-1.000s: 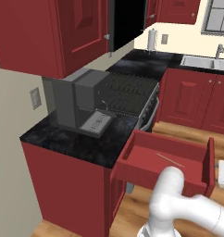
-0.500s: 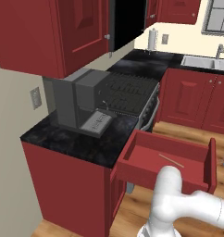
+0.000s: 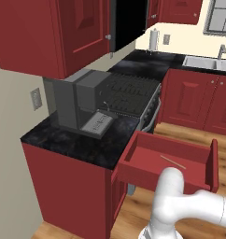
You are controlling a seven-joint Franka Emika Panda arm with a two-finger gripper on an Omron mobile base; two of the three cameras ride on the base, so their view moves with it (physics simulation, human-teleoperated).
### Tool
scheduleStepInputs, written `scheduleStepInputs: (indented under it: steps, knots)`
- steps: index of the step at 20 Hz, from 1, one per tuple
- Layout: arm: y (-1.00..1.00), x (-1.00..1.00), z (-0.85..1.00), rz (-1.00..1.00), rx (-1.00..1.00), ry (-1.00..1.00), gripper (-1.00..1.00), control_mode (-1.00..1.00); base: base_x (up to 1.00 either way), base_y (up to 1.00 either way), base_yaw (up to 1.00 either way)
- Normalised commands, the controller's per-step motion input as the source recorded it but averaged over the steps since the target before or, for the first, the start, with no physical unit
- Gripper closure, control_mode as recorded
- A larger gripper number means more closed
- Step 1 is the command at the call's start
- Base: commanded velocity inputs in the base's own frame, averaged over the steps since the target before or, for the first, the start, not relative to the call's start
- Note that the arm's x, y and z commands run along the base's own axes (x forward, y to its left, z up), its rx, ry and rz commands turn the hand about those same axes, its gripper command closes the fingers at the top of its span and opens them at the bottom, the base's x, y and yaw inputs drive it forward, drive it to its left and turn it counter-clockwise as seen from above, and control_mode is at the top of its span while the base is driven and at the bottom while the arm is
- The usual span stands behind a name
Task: Take a straw from the drawer in front and place it inside the glass cup on the dining counter.
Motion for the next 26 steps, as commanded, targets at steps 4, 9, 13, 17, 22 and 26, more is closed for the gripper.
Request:
scheduleStepInputs:
  steps: [4, 9, 13, 17, 22, 26]
  knots:
    - [0.52, -0.17, 1.0, 0.16, -0.18, -0.38, -1.0, -1.0, 0.0, 0.0, 0.0]
    - [0.8, -0.19, 1.0, 0.19, -0.26, -0.37, -1.0, -1.0, 0.0, 0.0, 0.0]
    - [0.96, -0.23, 0.99, 0.24, -0.38, -0.39, -1.0, -1.0, 0.0, 0.0, 0.0]
    - [0.98, -0.18, 0.8, 0.26, -0.44, -0.39, -1.0, -1.0, 0.0, 0.0, 0.0]
    - [0.7, -0.01, 0.47, 0.28, -0.44, -0.41, -1.0, -1.0, 0.0, 0.0, 0.0]
    - [0.4, 0.0, 0.24, 0.3, -0.38, -0.29, -1.0, -1.0, 0.0, 0.0, 0.0]
